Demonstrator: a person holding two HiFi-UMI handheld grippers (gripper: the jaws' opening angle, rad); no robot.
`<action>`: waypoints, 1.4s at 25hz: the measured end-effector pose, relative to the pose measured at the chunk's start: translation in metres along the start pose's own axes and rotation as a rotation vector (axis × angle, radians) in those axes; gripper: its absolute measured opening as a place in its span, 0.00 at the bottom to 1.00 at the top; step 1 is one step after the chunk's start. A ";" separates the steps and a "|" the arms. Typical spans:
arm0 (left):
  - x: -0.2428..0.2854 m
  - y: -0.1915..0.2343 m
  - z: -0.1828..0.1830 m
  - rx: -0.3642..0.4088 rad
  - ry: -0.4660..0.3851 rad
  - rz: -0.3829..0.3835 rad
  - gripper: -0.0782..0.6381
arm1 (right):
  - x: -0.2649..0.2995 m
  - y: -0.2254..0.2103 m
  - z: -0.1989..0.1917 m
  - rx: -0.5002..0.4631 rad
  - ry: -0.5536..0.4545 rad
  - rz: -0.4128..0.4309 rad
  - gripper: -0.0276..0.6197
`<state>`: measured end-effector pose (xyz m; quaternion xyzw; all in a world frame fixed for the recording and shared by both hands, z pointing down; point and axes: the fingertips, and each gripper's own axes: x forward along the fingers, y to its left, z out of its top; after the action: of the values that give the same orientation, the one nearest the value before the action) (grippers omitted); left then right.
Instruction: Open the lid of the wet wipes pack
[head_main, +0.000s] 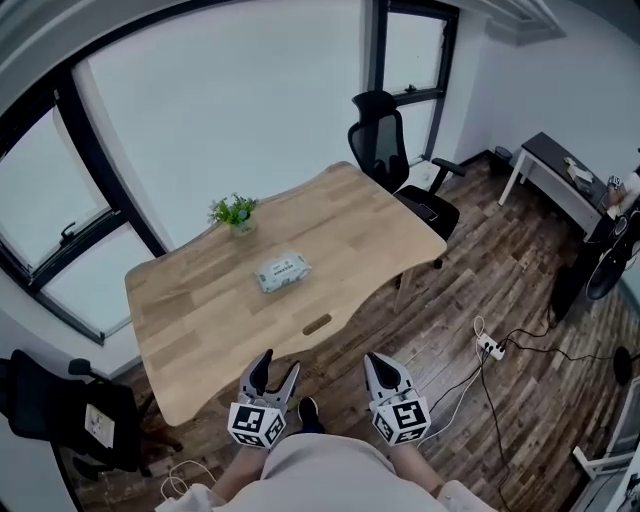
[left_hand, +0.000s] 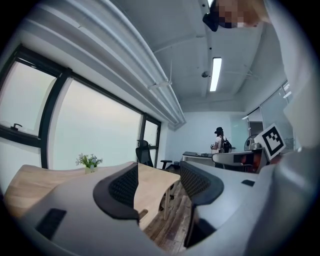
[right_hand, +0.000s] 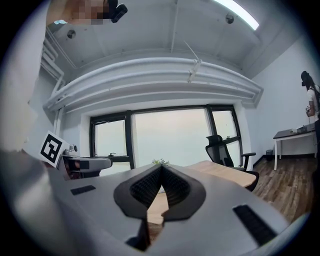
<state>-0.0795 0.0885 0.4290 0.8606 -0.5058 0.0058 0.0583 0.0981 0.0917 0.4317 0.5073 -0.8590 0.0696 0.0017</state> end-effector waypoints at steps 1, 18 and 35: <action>0.010 0.010 0.003 0.006 0.005 -0.006 0.49 | 0.014 -0.003 0.003 -0.003 -0.001 -0.005 0.05; 0.164 0.153 0.013 -0.005 0.046 -0.101 0.49 | 0.185 -0.050 0.017 -0.029 0.050 -0.115 0.05; 0.185 0.124 0.020 -0.010 0.025 0.039 0.49 | 0.192 -0.085 0.029 -0.045 0.038 0.036 0.05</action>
<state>-0.0982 -0.1345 0.4342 0.8503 -0.5216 0.0151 0.0686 0.0813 -0.1198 0.4276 0.4900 -0.8692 0.0602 0.0282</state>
